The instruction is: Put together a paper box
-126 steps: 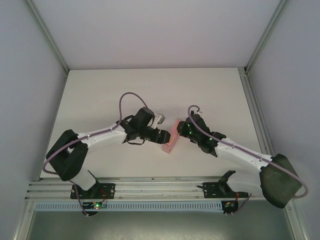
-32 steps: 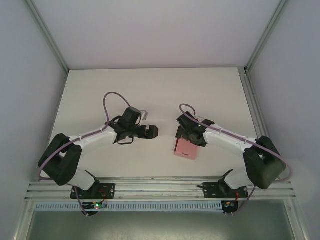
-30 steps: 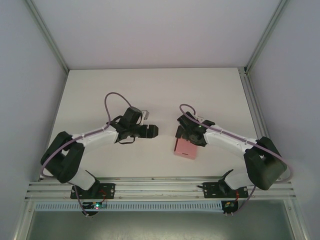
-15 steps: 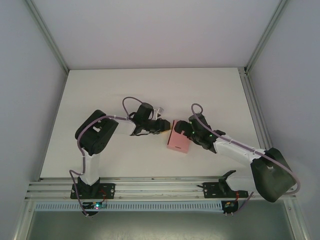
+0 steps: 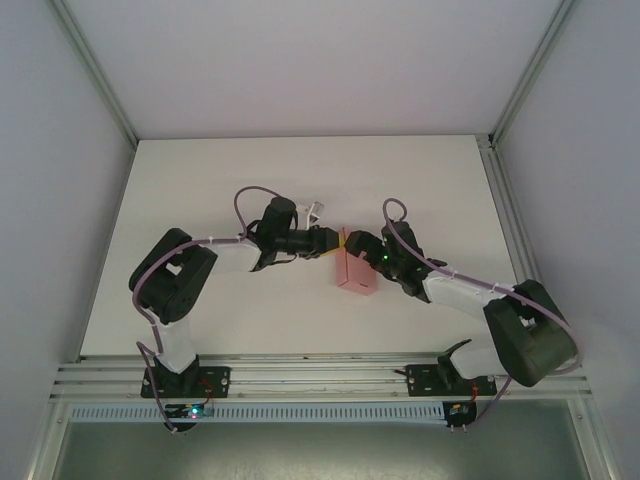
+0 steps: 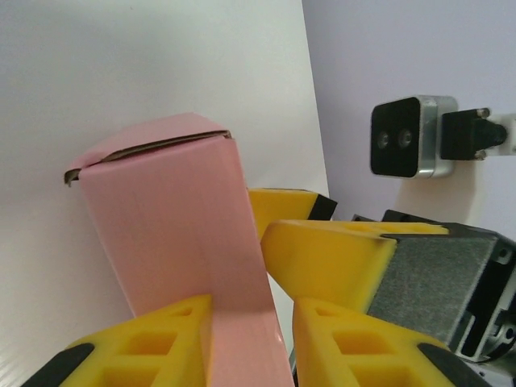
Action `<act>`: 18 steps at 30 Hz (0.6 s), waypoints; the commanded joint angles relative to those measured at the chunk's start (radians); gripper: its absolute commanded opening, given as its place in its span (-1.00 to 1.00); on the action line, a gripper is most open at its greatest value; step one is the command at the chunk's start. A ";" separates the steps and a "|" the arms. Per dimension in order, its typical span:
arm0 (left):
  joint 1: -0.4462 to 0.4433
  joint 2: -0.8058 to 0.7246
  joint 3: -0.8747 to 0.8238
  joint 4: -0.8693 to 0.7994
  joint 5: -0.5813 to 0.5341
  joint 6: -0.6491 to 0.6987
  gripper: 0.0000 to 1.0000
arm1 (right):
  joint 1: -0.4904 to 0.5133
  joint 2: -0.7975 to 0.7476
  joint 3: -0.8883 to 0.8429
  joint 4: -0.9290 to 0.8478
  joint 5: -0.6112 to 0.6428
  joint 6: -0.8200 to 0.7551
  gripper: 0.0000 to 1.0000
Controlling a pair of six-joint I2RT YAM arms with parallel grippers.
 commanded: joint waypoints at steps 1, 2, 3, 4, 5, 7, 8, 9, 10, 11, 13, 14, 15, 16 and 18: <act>-0.076 -0.060 0.065 -0.026 0.106 0.084 -0.35 | 0.045 0.095 -0.042 0.196 -0.352 0.096 0.75; -0.078 -0.057 0.076 -0.044 0.106 0.091 -0.35 | 0.041 0.111 -0.047 0.244 -0.380 0.121 0.71; -0.081 -0.053 0.087 -0.048 0.112 0.089 -0.35 | 0.037 0.125 -0.051 0.283 -0.408 0.145 0.69; -0.082 -0.052 0.093 -0.039 0.121 0.085 -0.35 | 0.032 0.134 -0.056 0.313 -0.429 0.157 0.69; -0.084 -0.053 0.096 -0.030 0.120 0.079 -0.34 | 0.026 0.140 -0.065 0.334 -0.442 0.172 0.69; -0.089 -0.051 0.112 -0.050 0.108 0.092 -0.34 | 0.001 0.141 -0.076 0.321 -0.463 0.185 0.70; -0.091 -0.048 0.125 -0.073 0.098 0.102 -0.34 | -0.015 0.128 -0.076 0.272 -0.451 0.170 0.74; -0.094 -0.042 0.143 -0.105 0.084 0.119 -0.33 | -0.034 0.107 -0.071 0.169 -0.419 0.137 0.75; -0.098 -0.032 0.164 -0.137 0.076 0.135 -0.33 | -0.050 0.081 -0.066 0.087 -0.385 0.090 0.76; -0.101 -0.020 0.187 -0.165 0.069 0.149 -0.33 | -0.061 0.052 -0.060 -0.006 -0.338 0.052 0.77; -0.109 0.017 0.253 -0.228 0.065 0.179 -0.32 | -0.094 -0.013 -0.019 -0.236 -0.242 -0.047 0.78; -0.114 0.036 0.282 -0.254 0.065 0.191 -0.32 | -0.110 -0.048 -0.003 -0.323 -0.194 -0.085 0.80; -0.120 0.059 0.314 -0.278 0.062 0.208 -0.32 | -0.131 -0.091 0.006 -0.397 -0.137 -0.108 0.81; -0.124 0.084 0.345 -0.289 0.058 0.208 -0.32 | -0.147 -0.119 -0.004 -0.419 -0.097 -0.103 0.81; -0.138 0.141 0.413 -0.285 0.085 0.200 -0.31 | -0.199 -0.141 -0.033 -0.405 -0.140 -0.088 0.77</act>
